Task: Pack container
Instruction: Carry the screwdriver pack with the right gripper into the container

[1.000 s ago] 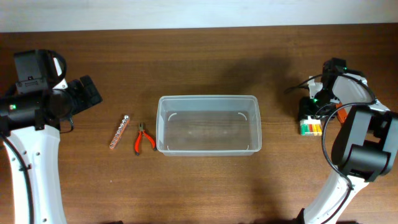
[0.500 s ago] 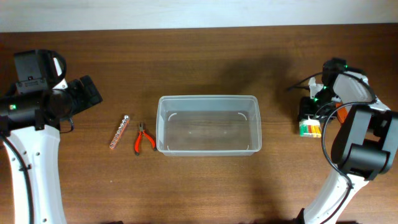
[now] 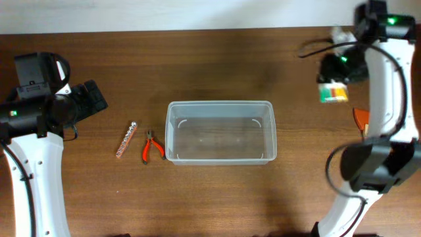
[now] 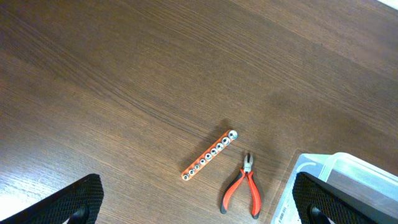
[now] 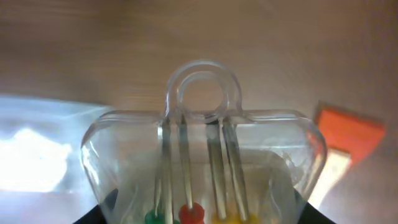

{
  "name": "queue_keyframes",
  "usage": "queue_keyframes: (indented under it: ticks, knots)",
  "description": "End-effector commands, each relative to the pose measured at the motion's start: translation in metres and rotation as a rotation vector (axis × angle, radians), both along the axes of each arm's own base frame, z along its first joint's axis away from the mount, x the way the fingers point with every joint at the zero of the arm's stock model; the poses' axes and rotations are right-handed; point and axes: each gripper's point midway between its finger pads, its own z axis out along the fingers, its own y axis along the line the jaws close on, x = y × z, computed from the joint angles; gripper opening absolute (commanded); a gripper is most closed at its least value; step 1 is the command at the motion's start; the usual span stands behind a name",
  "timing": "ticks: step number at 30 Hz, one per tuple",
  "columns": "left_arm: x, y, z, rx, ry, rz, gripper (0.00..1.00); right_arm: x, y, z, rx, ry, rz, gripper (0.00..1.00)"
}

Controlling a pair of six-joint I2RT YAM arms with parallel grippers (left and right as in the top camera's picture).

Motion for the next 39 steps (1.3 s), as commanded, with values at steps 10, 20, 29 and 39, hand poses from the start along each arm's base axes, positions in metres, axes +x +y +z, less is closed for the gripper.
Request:
queue_keyframes:
  ticks: [10, 20, 29, 39]
  knots:
    - [-0.001, 0.003, -0.004, 0.007, 0.011, 0.016, 0.99, -0.040, 0.216, 0.017, -0.147, -0.133, 0.872, 0.04]
    - [-0.001, 0.004, -0.004, 0.007, 0.011, 0.016, 0.99, -0.079, 0.254, -0.096, -0.165, 0.061, 1.083, 0.04]
    - [-0.001, 0.003, -0.004, 0.007, 0.011, 0.016, 0.99, -0.099, 0.245, -0.175, -0.149, 0.123, 1.106, 0.04]
    - [-0.001, 0.003, -0.004, 0.003, 0.012, 0.014, 0.99, -0.103, 0.242, -0.180, -0.144, 0.139, 1.080, 0.36]
